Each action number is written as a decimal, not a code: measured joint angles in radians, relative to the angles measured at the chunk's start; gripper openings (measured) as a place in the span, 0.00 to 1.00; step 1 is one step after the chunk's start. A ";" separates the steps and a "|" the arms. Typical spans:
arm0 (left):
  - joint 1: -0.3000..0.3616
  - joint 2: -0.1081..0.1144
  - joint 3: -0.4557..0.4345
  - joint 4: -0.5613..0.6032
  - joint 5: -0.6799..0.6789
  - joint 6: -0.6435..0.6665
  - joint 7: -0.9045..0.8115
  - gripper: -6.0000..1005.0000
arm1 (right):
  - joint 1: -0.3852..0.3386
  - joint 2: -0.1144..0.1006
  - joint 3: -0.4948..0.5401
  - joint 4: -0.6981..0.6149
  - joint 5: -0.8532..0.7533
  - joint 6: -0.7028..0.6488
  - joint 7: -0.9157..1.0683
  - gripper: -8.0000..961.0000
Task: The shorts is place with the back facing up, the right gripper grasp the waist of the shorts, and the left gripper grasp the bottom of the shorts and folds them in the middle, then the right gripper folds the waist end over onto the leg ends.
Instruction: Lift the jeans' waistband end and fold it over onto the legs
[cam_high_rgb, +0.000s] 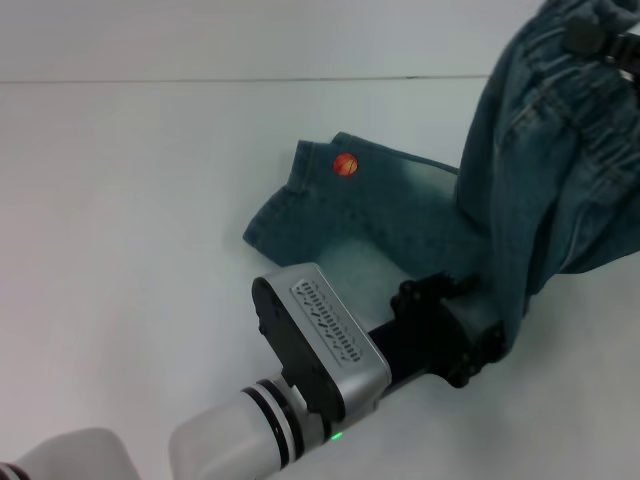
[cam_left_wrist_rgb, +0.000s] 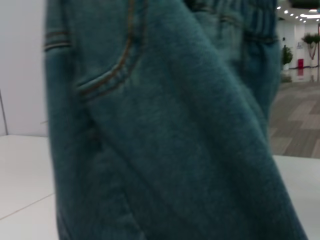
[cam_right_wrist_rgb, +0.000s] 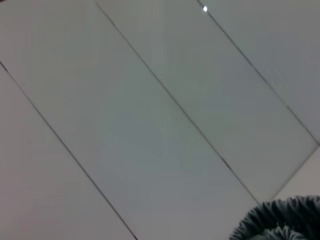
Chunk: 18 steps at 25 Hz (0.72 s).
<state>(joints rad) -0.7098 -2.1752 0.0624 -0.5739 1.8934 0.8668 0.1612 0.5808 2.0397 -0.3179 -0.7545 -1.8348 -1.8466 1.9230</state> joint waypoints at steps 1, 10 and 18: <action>0.002 0.000 -0.001 -0.006 0.004 0.001 0.000 0.52 | 0.007 0.001 -0.016 0.000 0.000 0.013 0.002 0.11; 0.070 0.000 -0.049 0.027 0.022 0.034 0.013 0.52 | 0.034 -0.004 -0.226 0.010 -0.002 0.177 0.025 0.11; 0.215 0.005 -0.107 0.103 0.023 0.205 0.047 0.52 | 0.038 -0.008 -0.292 0.019 -0.002 0.226 0.020 0.11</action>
<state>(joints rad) -0.4951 -2.1701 -0.0442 -0.4710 1.9159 1.0719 0.2081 0.6191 2.0321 -0.6103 -0.7354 -1.8370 -1.6210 1.9431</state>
